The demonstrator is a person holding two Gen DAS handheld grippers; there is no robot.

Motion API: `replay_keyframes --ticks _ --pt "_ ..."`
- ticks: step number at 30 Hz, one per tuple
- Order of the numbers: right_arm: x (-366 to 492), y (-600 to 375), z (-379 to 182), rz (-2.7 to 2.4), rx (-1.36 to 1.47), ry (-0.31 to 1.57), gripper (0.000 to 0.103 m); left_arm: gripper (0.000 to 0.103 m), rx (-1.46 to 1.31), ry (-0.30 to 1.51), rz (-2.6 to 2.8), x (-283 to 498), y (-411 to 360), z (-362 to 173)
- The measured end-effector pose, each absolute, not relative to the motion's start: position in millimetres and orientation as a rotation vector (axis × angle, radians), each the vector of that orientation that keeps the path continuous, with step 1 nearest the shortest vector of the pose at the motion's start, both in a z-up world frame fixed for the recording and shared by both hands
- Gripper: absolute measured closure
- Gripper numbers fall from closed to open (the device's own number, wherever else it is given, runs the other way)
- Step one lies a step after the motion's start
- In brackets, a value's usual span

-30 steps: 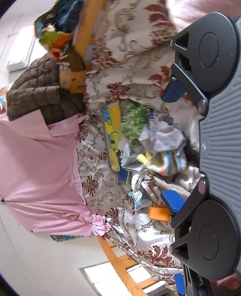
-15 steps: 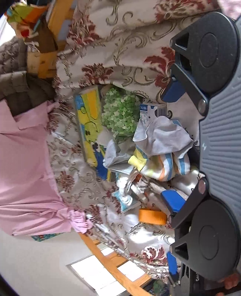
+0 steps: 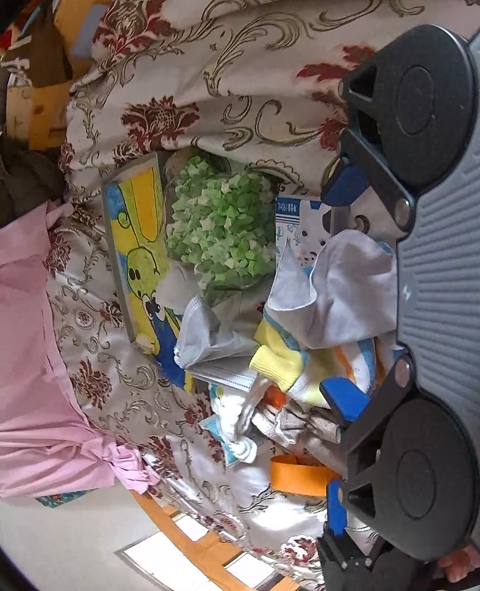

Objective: Organize soft objects
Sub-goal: 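Lower the left tool to the beige pouch while the right tool reaches the grey cloth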

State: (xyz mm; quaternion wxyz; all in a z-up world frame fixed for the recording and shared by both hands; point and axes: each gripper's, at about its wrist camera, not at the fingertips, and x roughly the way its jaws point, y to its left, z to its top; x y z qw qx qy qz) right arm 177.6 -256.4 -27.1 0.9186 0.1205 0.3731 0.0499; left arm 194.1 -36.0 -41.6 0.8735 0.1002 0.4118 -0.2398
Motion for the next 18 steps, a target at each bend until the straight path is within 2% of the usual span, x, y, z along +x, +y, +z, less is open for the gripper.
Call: replay_keyframes --ticks 5,7,9,13,15,18 --pt "184.6 -245.0 -34.3 0.124 0.197 0.783 0.019 0.004 0.186 0.881 -0.570 208.2 -38.2 -48.0" --pt "186.3 -242.2 -35.3 0.124 0.179 0.783 0.021 0.008 0.201 0.888 -0.579 214.3 -40.0 -50.6" --pt "186.8 -240.3 -35.4 0.118 0.165 0.781 0.023 0.021 0.191 0.918 -0.575 220.5 -39.1 -54.7" --pt "184.0 -243.8 -35.5 0.125 0.193 0.775 0.026 0.031 0.113 0.950 -0.587 225.1 -31.4 -58.0" --pt "185.1 -246.6 -36.2 0.120 0.205 0.780 0.037 0.043 0.088 0.963 -0.594 224.6 -29.9 -57.3" --pt "187.3 -250.0 -38.2 0.106 0.213 0.794 0.046 0.054 0.032 0.988 -0.602 223.3 -27.5 -57.0"
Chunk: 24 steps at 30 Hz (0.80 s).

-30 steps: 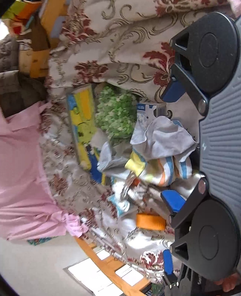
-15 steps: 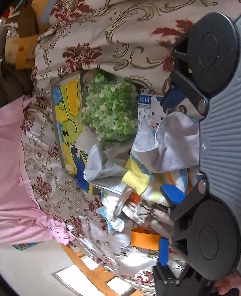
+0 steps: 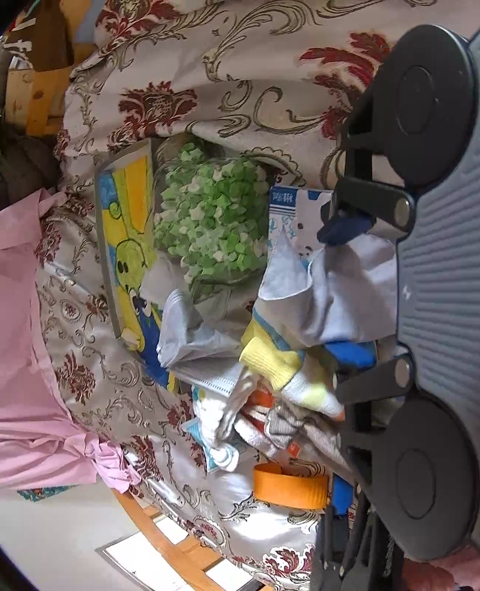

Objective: Organize soft objects
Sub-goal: 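Lower the left tool to the beige pouch while the right tool reaches the grey cloth, then close the left tool on the pouch neck while the right tool grasps the grey cloth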

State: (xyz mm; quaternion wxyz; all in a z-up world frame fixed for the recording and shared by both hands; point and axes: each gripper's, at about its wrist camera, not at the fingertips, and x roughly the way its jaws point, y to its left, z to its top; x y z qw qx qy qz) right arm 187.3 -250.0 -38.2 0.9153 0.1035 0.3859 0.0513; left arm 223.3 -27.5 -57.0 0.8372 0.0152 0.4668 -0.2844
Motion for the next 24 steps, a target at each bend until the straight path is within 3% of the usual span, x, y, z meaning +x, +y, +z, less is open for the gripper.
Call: replay_keyframes --ticks 4,6,9,14,21,24 --pt "185.3 -251.9 -36.6 0.095 0.219 0.780 0.065 0.067 -0.105 1.036 -0.569 222.9 -17.3 -59.2" --pt "183.0 -252.8 -34.9 0.083 0.214 0.762 0.079 0.074 -0.190 1.060 -0.554 222.4 -10.2 -61.3" --pt "179.5 -256.2 -32.1 0.071 0.219 0.737 0.086 0.080 -0.293 1.080 -0.536 219.7 -0.7 -62.6" --pt "167.7 -257.8 -19.3 0.068 0.214 0.646 0.089 0.084 -0.351 1.056 -0.526 207.9 7.6 -52.4" --pt "134.2 -260.5 11.3 0.219 0.268 0.362 0.089 0.084 -0.465 0.890 -0.531 183.6 20.6 -27.3" --pt "135.3 -252.9 14.1 0.245 0.224 0.335 0.089 0.084 -0.436 0.839 -0.510 178.8 17.9 -19.0"
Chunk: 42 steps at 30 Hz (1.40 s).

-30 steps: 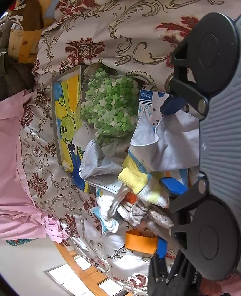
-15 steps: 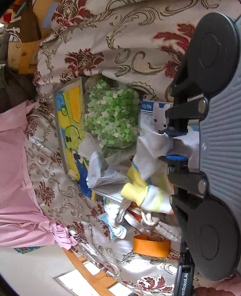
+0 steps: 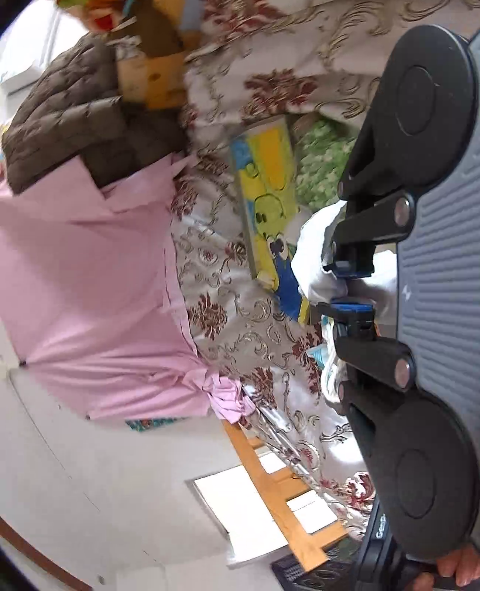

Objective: Organize soft objects
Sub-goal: 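Close the left tool on the pouch neck while the right tool grasps the grey cloth, then lift the pouch with the left tool while the right tool carries the cloth over the tray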

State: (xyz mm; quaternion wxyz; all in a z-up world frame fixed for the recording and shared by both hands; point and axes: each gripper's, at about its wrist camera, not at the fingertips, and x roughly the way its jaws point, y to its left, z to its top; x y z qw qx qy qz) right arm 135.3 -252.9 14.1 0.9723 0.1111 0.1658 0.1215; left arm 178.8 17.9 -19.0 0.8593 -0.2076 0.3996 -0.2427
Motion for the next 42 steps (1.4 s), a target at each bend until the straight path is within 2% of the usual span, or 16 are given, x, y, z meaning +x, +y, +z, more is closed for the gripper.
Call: replay_keyframes --ticks 7,11,13,15,17,20,22,23,24,26,29,42 --pt "174.2 -222.6 -9.4 0.294 0.100 0.496 0.088 0.084 -0.334 0.832 -0.448 191.5 6.0 -28.3" --pt "175.7 -217.1 -24.2 0.265 0.085 0.561 0.082 0.084 -0.315 0.865 -0.425 198.5 6.7 -41.4" --pt "176.8 -216.7 -28.9 0.251 0.074 0.587 0.074 0.084 -0.317 0.878 -0.418 201.9 7.1 -44.8" --pt "177.2 -215.3 -31.2 0.243 0.064 0.612 0.056 0.084 -0.318 0.881 -0.417 203.6 7.1 -45.9" --pt "177.8 -214.3 -34.2 0.246 0.054 0.632 0.047 0.084 -0.320 0.886 -0.418 203.3 7.3 -46.6" --pt "177.9 -210.6 -40.3 0.245 0.006 0.667 0.045 0.084 -0.317 0.886 -0.427 201.9 6.4 -45.4" --pt "178.4 -206.5 -42.1 0.237 -0.033 0.678 0.046 0.084 -0.306 0.882 -0.429 200.5 4.8 -44.4" --pt "177.2 -204.6 -42.5 0.232 -0.055 0.677 0.053 0.084 -0.301 0.881 -0.432 200.1 4.2 -44.3" --pt "175.7 -202.4 -42.6 0.223 -0.079 0.676 0.067 0.084 -0.296 0.880 -0.434 199.8 3.7 -44.2" --pt "173.0 -198.8 -42.3 0.202 -0.115 0.680 0.082 0.084 -0.285 0.875 -0.439 197.6 2.7 -43.5" --pt "163.7 -193.9 -39.4 0.182 -0.170 0.649 0.088 0.084 -0.277 0.854 -0.459 192.3 2.8 -39.4" --pt "125.5 -184.1 10.0 0.155 -0.265 0.353 0.089 0.084 -0.304 0.678 -0.451 169.1 6.7 -1.7"
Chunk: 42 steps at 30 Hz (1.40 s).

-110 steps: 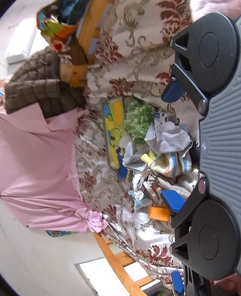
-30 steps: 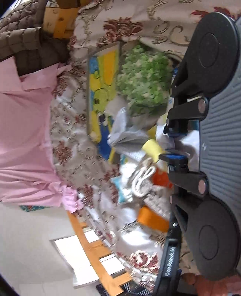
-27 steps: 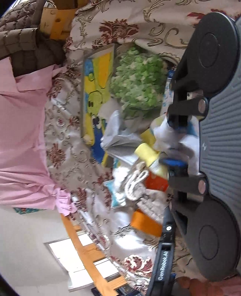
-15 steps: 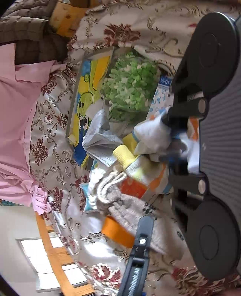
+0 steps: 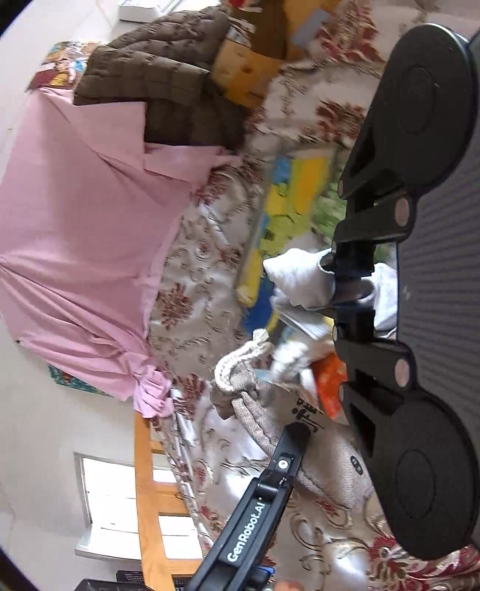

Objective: Organize soft objects
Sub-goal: 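Lift the pouch with the left tool while the right tool carries the cloth over the tray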

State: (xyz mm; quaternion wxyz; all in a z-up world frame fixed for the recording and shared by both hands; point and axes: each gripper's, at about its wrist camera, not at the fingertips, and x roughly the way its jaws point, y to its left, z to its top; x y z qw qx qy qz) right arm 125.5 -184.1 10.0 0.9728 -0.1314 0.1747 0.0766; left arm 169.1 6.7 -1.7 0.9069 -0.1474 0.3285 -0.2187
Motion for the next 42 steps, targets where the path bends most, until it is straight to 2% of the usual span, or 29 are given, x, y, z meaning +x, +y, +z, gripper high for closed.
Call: replay_keyframes --ticks 5,11,22,28,37,40,42 --pt "158.5 -195.2 31.9 0.180 -0.220 0.349 0.089 0.083 -0.258 0.603 -0.426 188.1 3.0 23.9" --pt "230.3 -214.1 45.1 0.193 -0.141 0.335 0.088 0.083 -0.276 0.570 -0.390 247.1 -7.5 40.4" --pt "374.0 -283.5 11.5 0.192 0.077 0.444 0.088 0.083 -0.268 0.519 -0.360 377.8 -59.7 35.6" --pt "414.9 -319.3 -21.8 0.156 0.231 0.556 0.088 0.083 -0.294 0.609 -0.349 438.2 -99.6 2.5" --pt "424.1 -353.9 -44.1 0.109 0.338 0.636 0.084 0.083 -0.286 0.768 -0.322 491.5 -136.2 -35.4" --pt "424.7 -357.3 -45.3 0.092 0.325 0.651 0.080 0.083 -0.242 0.820 -0.312 499.5 -148.3 -41.8" --pt "425.7 -356.2 -44.1 0.083 0.301 0.672 0.070 0.083 -0.204 0.840 -0.323 501.2 -155.8 -45.4"
